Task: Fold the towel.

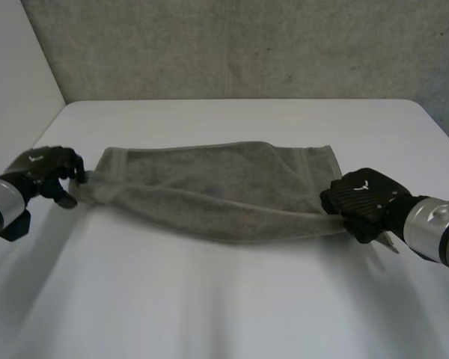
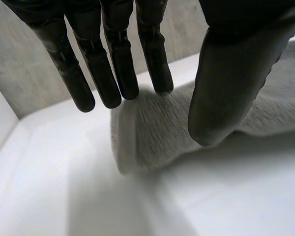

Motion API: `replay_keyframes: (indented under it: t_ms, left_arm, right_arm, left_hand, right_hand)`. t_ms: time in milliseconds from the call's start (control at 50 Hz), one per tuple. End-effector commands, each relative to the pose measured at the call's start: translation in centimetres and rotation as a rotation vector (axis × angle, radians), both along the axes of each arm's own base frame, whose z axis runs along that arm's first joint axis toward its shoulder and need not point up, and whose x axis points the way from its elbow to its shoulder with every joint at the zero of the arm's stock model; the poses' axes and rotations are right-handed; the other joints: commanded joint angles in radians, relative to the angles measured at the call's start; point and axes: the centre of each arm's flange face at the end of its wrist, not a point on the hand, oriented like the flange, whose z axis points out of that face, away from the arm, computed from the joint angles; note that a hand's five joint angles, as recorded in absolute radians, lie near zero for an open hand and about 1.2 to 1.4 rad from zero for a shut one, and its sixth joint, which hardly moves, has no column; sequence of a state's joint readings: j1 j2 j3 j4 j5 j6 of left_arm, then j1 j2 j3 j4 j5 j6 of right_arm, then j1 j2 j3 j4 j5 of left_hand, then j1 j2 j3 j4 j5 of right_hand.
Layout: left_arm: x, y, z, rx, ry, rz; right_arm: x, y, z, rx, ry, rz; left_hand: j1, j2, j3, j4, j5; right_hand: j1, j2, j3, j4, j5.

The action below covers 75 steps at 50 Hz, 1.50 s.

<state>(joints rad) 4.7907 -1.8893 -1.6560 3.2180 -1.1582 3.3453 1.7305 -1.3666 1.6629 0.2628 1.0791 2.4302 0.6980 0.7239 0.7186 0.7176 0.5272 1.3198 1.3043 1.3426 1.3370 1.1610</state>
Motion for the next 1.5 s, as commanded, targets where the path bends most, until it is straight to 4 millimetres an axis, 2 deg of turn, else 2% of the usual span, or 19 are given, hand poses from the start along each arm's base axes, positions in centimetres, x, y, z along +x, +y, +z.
replay_keyframes:
  t_ms: [20, 120, 260, 340, 360, 460, 580, 800, 1080, 1240, 1340, 1500]
  left_arm:
    - [-0.5, -0.8, 2.3, -0.081, 0.002, -0.015]
    - [-2.5, -1.0, 3.1, -0.12, 0.006, -0.069]
    - [-5.1, -2.6, 2.7, -0.145, 0.005, -0.13]
    - [-6.1, -4.0, 1.1, -0.122, 0.005, -0.151]
    - [-6.1, -4.0, 1.1, -0.122, 0.005, -0.151]
    - [-6.5, -5.7, -1.7, -0.072, -0.006, -0.14]
    - [-6.7, -7.1, -4.1, -0.027, -0.011, -0.138]
    - [-7.2, -7.9, -6.6, 0.037, -0.087, -0.167]
    - [-7.4, -9.0, -7.4, 0.092, -0.107, -0.147]
    - [-7.9, -9.4, -6.2, 0.114, -0.107, -0.158]
    - [-8.4, -9.9, -4.8, 0.106, -0.1, -0.164]
    - [-9.1, -9.8, -5.2, 0.169, -0.107, -0.183]
  right_arm:
    - [-1.0, -0.4, -0.3, -0.005, -0.002, -0.038]
    - [-1.3, -0.6, -0.9, -0.012, -0.001, -0.05]
    - [-1.4, -0.7, -2.0, -0.01, 0.006, -0.047]
    - [-1.4, -0.7, -2.2, -0.012, 0.007, -0.046]
    - [-1.4, -0.7, -2.2, -0.012, 0.007, -0.046]
    - [-1.4, -0.7, -2.3, -0.009, 0.008, -0.047]
    - [-1.4, -0.7, -2.4, -0.006, 0.009, -0.047]
    - [-1.5, -0.4, -2.8, 0.001, 0.011, -0.046]
    - [-1.5, -0.3, -2.9, 0.001, 0.011, -0.046]
    - [-1.5, -0.4, -3.0, 0.0, 0.011, -0.046]
    - [-1.5, -0.4, -3.2, 0.007, 0.012, -0.046]
    - [-1.5, -0.3, -3.4, 0.008, 0.014, -0.047]
  left_hand:
    - [-0.026, -0.052, -0.047, -0.046, -0.03]
    - [-0.044, -0.07, -0.065, -0.064, -0.048]
    - [-0.053, -0.079, -0.074, -0.072, -0.057]
    - [-0.047, -0.073, -0.068, -0.067, -0.051]
    - [-0.047, -0.073, -0.068, -0.067, -0.051]
    - [-0.1, -0.125, -0.12, -0.119, -0.103]
    - [-0.191, -0.217, -0.211, -0.21, -0.194]
    - [-0.305, -0.331, -0.326, -0.325, -0.309]
    - [-0.305, -0.331, -0.326, -0.325, -0.309]
    - [-0.285, -0.311, -0.305, -0.304, -0.289]
    - [-0.285, -0.311, -0.305, -0.304, -0.289]
    - [-0.285, -0.311, -0.305, -0.304, -0.289]
  right_hand:
    - [0.076, 0.092, 0.054, 0.059, 0.061]
    - [0.076, 0.092, 0.054, 0.059, 0.061]
    - [0.076, 0.092, 0.054, 0.059, 0.061]
    - [0.076, 0.092, 0.054, 0.059, 0.061]
    - [0.076, 0.092, 0.054, 0.059, 0.061]
    - [0.076, 0.092, 0.054, 0.059, 0.061]
    - [0.076, 0.092, 0.054, 0.059, 0.061]
    - [0.076, 0.092, 0.054, 0.059, 0.061]
    - [0.076, 0.092, 0.054, 0.059, 0.061]
    - [0.076, 0.092, 0.054, 0.059, 0.061]
    - [0.076, 0.092, 0.054, 0.059, 0.061]
    - [0.076, 0.092, 0.054, 0.059, 0.061]
